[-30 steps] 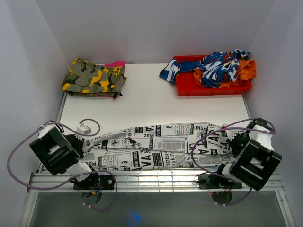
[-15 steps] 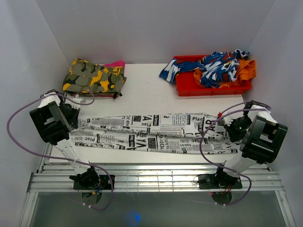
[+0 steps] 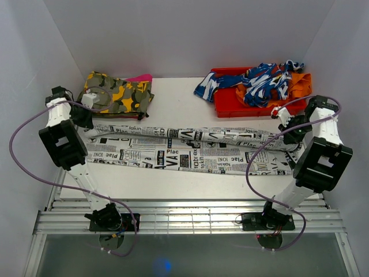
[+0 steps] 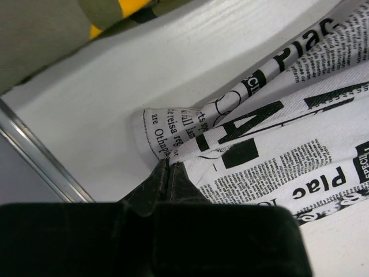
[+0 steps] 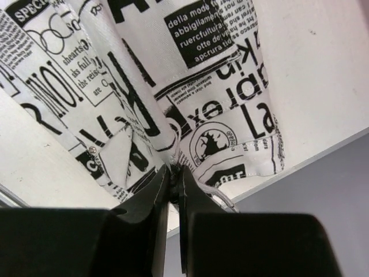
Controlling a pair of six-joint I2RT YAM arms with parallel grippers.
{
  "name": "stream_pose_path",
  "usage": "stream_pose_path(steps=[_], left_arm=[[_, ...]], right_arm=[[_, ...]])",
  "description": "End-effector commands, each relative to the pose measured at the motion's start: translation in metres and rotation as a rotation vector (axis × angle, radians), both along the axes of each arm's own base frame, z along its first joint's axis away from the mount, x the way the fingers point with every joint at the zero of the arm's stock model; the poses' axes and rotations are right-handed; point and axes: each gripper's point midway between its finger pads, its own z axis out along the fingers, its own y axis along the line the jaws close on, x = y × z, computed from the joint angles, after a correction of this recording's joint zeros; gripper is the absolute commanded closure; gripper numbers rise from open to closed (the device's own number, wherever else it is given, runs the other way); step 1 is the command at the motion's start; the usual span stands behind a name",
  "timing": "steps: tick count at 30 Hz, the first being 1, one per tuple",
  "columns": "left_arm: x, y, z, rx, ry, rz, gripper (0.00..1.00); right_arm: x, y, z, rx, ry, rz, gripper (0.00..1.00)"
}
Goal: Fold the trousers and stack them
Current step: Fold the trousers
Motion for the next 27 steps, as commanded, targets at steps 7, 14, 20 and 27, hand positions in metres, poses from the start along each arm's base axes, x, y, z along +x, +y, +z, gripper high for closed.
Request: stream_pose_path(steps=[7, 14, 20, 27], left_arm=[[-0.038, 0.062, 0.085, 0.16, -0.244, -0.017, 1.0], [-0.126, 0.042, 0.013, 0.158, -0.117, -0.088, 1.0], [-0.183, 0.032, -0.075, 0.176, 0.094, -0.037, 0.98], [-0.167, 0.034, -0.015, 0.081, -0.048, 0.004, 0.18]], right_arm=[[-0.056, -0.052, 0.036, -0.239, -0.066, 0.105, 0.92], [-0.114, -0.051, -0.027, -0.313, -0.002, 0.168, 0.92], [-0.146, -0.046, -0.083, -0.361, 0.073, 0.19, 0.92], [-0.129, -0.052, -0.06, -0.322, 0.062, 0.112, 0.48]])
